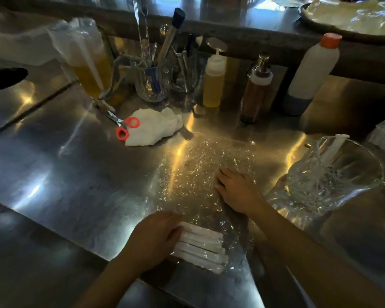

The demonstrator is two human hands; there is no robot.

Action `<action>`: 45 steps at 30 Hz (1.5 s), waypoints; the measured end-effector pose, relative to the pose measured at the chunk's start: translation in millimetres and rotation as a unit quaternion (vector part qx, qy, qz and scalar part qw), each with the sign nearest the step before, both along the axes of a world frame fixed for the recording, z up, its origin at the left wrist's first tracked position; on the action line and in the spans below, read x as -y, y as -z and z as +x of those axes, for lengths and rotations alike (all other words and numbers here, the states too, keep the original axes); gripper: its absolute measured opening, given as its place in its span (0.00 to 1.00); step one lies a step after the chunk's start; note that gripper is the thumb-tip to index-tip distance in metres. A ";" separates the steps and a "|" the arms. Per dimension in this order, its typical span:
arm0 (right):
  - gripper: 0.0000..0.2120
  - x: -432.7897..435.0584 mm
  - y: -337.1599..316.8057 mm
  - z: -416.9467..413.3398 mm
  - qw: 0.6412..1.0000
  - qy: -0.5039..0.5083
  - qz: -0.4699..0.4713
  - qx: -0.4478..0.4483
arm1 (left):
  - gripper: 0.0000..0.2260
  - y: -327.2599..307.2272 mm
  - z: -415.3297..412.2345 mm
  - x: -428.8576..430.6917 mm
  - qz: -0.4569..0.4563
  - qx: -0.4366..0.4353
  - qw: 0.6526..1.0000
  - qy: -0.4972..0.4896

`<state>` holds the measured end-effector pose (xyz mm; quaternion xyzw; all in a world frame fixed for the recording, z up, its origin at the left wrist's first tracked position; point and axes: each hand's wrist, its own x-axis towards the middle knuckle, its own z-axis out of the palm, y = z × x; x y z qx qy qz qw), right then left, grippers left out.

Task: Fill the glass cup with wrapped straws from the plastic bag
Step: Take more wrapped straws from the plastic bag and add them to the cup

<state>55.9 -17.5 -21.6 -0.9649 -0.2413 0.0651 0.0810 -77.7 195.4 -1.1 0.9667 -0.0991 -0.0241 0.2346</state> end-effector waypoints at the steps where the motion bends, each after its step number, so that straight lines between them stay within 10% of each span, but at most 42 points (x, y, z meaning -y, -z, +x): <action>1: 0.21 0.1 -2.6 0.6 1.000 -0.002 0.003 -0.005 | 0.11 -0.4 3.2 0.6 -0.020 -0.013 1.000 -0.006; 8: 0.12 13.6 -16.1 -7.0 0.985 0.160 0.049 0.051 | 0.08 -12.8 50.7 -0.6 -0.086 -0.001 0.984 -0.153; 13: 0.24 22.5 -20.4 -18.5 0.941 0.334 0.032 -0.037 | 0.13 -9.3 83.0 -9.2 -0.050 -0.072 0.967 -0.239; 19: 0.27 19.1 -21.5 -18.1 0.896 0.381 0.201 -0.104 | 0.17 -3.0 103.7 -17.2 -0.171 -0.108 0.934 -0.294; 23: 0.05 24.9 -18.2 -18.9 0.838 0.392 0.350 -0.146 | 0.06 -1.2 106.6 -25.2 -0.322 -0.165 0.868 -0.339; 31: 0.08 42.1 -38.2 -17.1 0.743 0.373 0.534 -0.153 | 0.08 -9.5 104.1 -30.9 -0.409 -0.101 0.849 -0.319; 36: 0.16 42.6 -59.8 -9.6 0.756 0.298 0.574 -0.101 | 0.04 -36.1 106.6 -27.5 -0.303 0.002 0.911 -0.279; 39: 0.15 42.2 -71.1 -7.8 0.793 0.258 0.549 -0.053 | 0.19 -64.0 104.0 -9.4 -0.169 0.104 0.949 -0.245; 45: 0.10 35.8 -92.0 -9.0 0.860 0.198 0.470 -0.025 | 0.17 -130.7 113.2 46.3 -0.027 0.229 0.973 -0.003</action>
